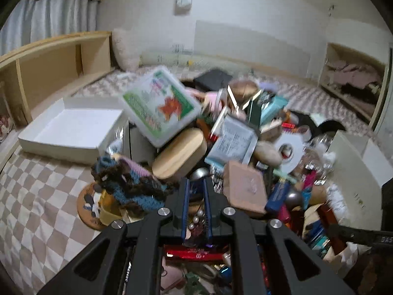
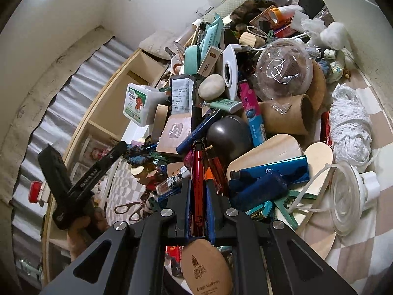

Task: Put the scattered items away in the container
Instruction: 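Close the left tool on the blue lighter while the right tool holds the red lighter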

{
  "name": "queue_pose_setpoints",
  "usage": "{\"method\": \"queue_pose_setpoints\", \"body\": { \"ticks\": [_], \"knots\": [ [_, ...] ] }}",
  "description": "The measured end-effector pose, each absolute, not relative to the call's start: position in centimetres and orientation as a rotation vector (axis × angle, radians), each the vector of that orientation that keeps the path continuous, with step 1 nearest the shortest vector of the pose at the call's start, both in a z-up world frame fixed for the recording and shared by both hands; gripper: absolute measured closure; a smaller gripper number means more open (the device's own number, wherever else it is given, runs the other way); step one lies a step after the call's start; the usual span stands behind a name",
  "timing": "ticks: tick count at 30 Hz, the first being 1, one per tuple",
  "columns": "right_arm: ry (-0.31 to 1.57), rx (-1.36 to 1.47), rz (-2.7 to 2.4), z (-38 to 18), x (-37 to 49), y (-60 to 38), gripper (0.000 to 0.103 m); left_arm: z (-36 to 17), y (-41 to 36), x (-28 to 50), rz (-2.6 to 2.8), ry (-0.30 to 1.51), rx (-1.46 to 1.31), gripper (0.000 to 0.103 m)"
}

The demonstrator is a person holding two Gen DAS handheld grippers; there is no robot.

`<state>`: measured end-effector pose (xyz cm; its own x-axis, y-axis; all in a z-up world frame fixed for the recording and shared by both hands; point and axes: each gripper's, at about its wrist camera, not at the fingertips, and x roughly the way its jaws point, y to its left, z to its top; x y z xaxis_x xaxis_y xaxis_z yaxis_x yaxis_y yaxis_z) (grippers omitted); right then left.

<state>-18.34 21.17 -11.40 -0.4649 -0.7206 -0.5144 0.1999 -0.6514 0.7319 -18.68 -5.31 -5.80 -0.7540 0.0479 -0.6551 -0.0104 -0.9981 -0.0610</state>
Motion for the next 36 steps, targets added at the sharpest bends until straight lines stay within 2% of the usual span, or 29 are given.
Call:
{"method": "queue_pose_setpoints", "body": {
  "ticks": [2,3,4,6,7,14,16,19,29,33,36],
  "knots": [
    [-0.815,1.152,-2.138,-11.5,-18.3,21.3,0.090,-6.5,-5.3,-19.3,2.891,-0.059,-1.172,0.085],
    [-0.821,1.153,-2.136,-11.6,-18.4,21.4,0.090,-6.8,-5.2,-19.6,2.887,-0.042,-1.202,0.073],
    [-0.827,1.153,-2.135,-11.6,-18.4,21.5,0.090,-6.9,-5.0,-19.8,2.884,-0.002,-1.221,0.056],
    [-0.836,1.153,-2.133,-11.7,-18.5,21.8,0.090,-7.1,-4.5,-20.3,2.869,0.108,-1.250,0.040],
    [-0.840,1.154,-2.131,-11.8,-18.5,21.9,0.090,-7.2,-4.3,-20.5,2.862,0.148,-1.263,0.040],
    [-0.878,1.145,-2.109,-11.9,-18.8,22.4,0.090,-8.0,-4.8,-21.2,2.833,0.089,-1.264,0.042],
    [-0.873,1.142,-2.105,-11.9,-18.8,22.4,0.090,-7.8,-4.5,-21.2,2.833,0.113,-1.235,0.055],
    [-0.874,1.142,-2.094,-11.9,-18.8,22.4,0.090,-7.9,-4.1,-21.4,2.826,0.169,-1.227,0.068],
    [-0.893,1.146,-2.073,-12.0,-18.8,22.7,0.090,-8.2,-5.2,-22.1,2.756,0.201,-1.208,0.070],
    [-0.893,1.154,-2.069,-12.1,-18.9,22.6,0.090,-8.3,-5.6,-21.7,2.685,0.182,-1.201,0.089],
    [-0.894,1.153,-2.066,-12.1,-18.9,22.6,0.090,-8.3,-5.5,-21.7,2.647,0.160,-1.208,0.090]
  ]
}}
